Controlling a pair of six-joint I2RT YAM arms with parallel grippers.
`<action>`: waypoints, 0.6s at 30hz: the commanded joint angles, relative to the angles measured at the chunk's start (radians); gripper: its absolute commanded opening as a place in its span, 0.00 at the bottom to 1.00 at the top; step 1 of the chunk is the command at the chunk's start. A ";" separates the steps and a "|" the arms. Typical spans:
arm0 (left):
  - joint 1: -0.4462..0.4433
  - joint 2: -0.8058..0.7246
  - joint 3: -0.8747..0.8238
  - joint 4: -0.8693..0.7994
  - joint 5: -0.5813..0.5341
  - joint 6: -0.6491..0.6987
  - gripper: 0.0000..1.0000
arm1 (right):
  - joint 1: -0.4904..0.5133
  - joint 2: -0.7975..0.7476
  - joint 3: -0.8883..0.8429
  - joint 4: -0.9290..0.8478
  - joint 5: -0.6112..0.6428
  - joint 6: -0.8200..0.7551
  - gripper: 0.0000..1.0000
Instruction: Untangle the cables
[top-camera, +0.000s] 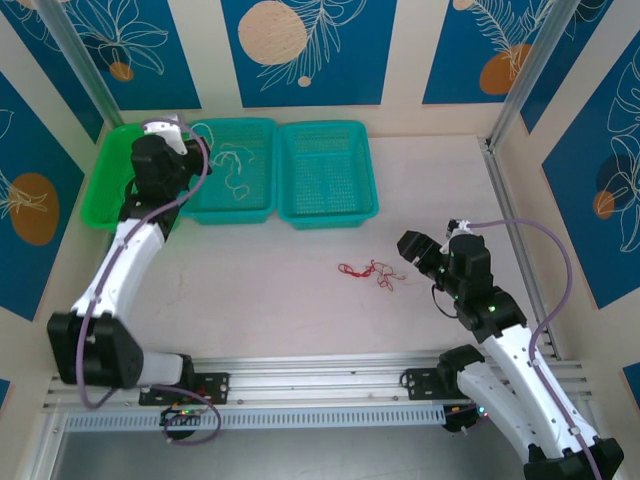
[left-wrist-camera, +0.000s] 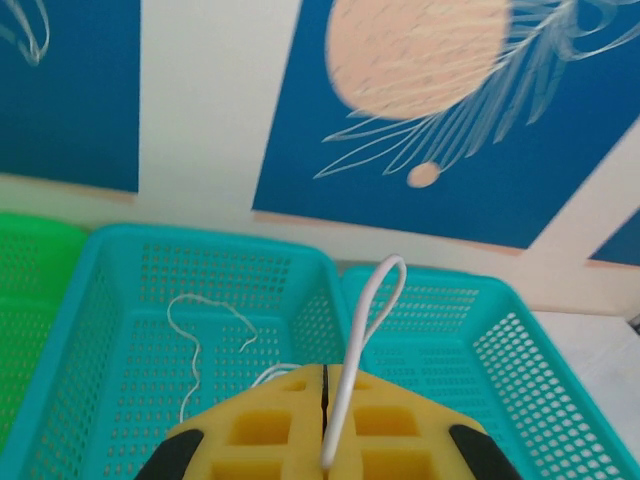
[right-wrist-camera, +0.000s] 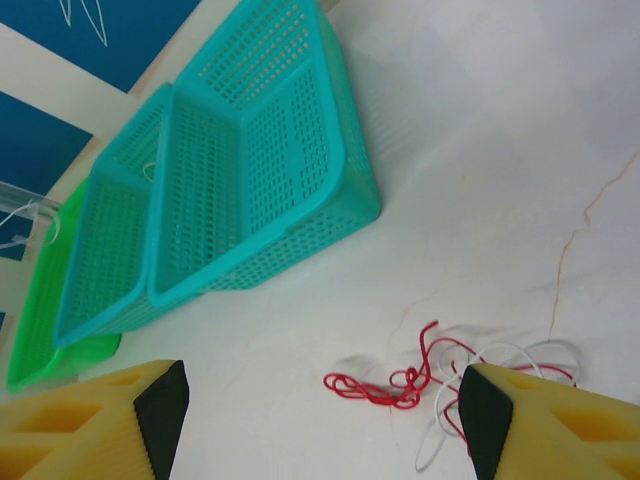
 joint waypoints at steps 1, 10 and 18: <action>0.053 0.122 0.082 0.067 0.111 -0.083 0.00 | -0.004 -0.005 0.037 -0.098 -0.054 -0.020 0.74; 0.072 0.419 0.358 -0.154 0.157 0.015 0.44 | -0.003 -0.006 0.047 -0.120 -0.057 0.019 0.74; 0.068 0.295 0.269 -0.145 0.140 0.013 0.68 | -0.003 0.020 0.042 -0.102 -0.056 0.025 0.74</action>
